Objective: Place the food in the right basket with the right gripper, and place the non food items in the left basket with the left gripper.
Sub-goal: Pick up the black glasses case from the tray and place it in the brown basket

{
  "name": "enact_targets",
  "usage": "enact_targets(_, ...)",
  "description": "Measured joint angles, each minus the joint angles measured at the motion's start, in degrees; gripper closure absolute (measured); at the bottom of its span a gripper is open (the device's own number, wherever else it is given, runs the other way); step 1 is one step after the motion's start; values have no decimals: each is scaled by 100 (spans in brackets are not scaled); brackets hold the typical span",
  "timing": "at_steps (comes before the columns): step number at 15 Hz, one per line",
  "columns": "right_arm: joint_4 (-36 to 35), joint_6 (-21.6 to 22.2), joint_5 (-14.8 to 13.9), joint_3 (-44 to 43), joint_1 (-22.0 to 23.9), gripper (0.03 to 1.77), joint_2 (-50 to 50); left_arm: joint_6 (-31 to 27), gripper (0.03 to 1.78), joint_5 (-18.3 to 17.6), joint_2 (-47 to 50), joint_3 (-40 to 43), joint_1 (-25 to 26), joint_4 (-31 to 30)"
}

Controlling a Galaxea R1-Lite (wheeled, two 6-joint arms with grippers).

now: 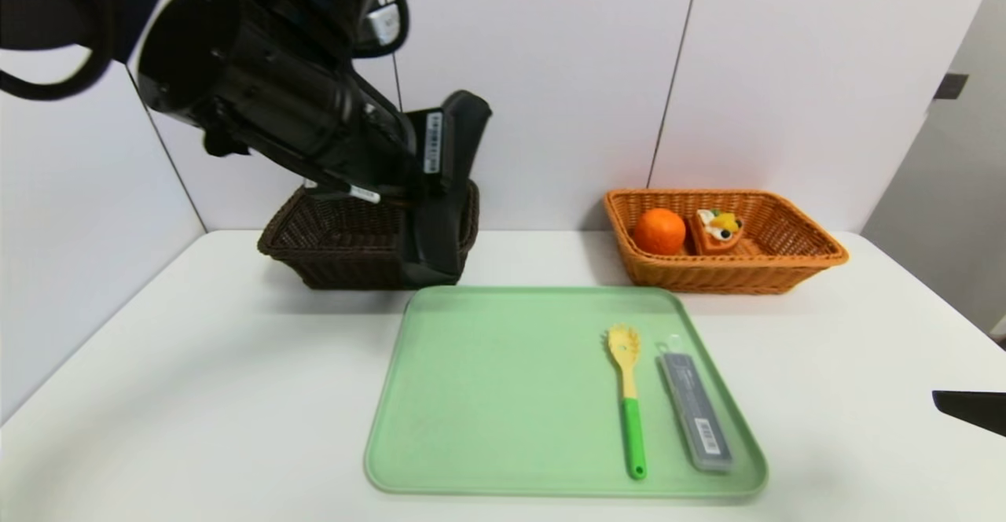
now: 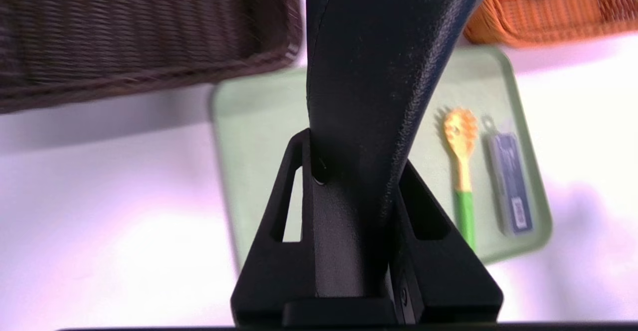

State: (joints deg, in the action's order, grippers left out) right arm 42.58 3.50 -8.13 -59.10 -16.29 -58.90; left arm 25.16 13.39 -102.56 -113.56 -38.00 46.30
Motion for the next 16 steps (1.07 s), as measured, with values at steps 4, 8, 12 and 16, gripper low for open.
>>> enact_targets(4,-472,-2,1,106,4,9,-44,-284,139,-24,143,0,1093,-210)
enact_targets(8,-700,-17,1,295,4,9,-35,-417,141,-40,-196,0,1843,-595)
enact_targets(12,-706,-11,1,441,6,9,11,249,141,-49,-783,0,2191,-1191)
enact_targets(16,-712,-17,0,566,6,9,37,1893,141,-49,-1425,2,2302,-1565)
